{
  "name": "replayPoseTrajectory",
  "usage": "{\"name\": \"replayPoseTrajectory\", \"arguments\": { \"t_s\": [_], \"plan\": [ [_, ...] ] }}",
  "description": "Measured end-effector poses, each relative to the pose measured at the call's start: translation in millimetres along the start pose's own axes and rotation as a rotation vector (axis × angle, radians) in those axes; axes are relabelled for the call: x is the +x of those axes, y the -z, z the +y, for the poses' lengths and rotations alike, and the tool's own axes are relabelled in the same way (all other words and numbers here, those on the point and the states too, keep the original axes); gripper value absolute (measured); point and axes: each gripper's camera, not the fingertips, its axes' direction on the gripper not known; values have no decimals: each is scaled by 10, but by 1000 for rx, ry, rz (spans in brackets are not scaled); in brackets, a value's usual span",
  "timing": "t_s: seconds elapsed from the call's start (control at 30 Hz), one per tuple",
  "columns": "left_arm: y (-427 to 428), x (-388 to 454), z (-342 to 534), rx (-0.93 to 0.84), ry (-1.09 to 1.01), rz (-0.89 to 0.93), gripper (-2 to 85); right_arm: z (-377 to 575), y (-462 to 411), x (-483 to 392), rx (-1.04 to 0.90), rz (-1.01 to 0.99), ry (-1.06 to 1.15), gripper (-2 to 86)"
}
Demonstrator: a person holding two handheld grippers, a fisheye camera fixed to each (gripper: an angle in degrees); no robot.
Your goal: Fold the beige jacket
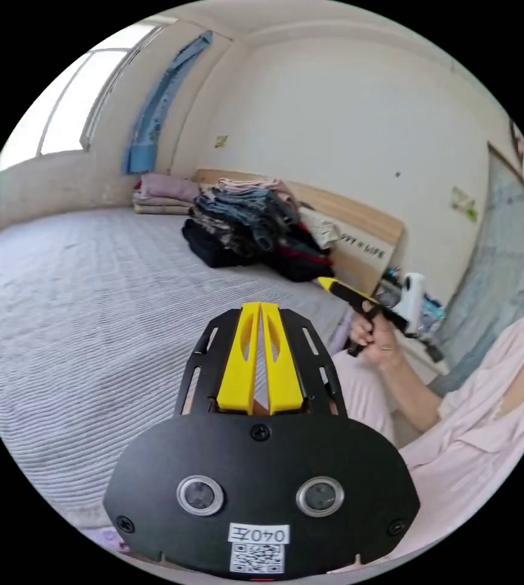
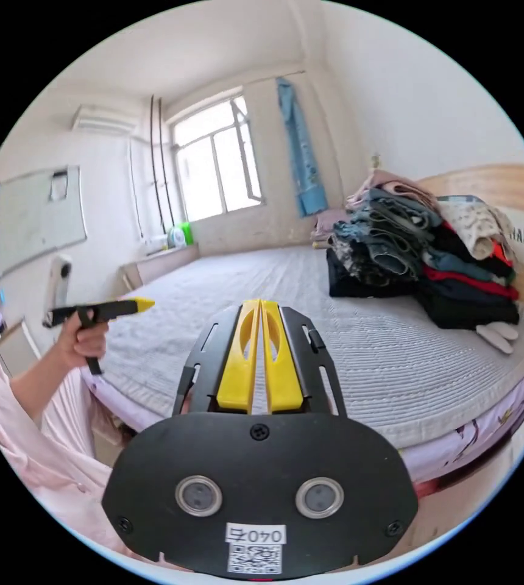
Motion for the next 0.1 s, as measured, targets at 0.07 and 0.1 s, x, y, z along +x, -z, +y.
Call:
{"name": "replayPoseTrajectory", "arguments": {
  "t_s": [0.07,0.1],
  "plan": [
    [88,183,-20,-40,-85,-297,-7,75,-183,-734,-80,61,149,-9],
    [182,232,-12,-28,-116,-426,-8,78,-216,-899,-92,81,185,-9]
  ]
}}
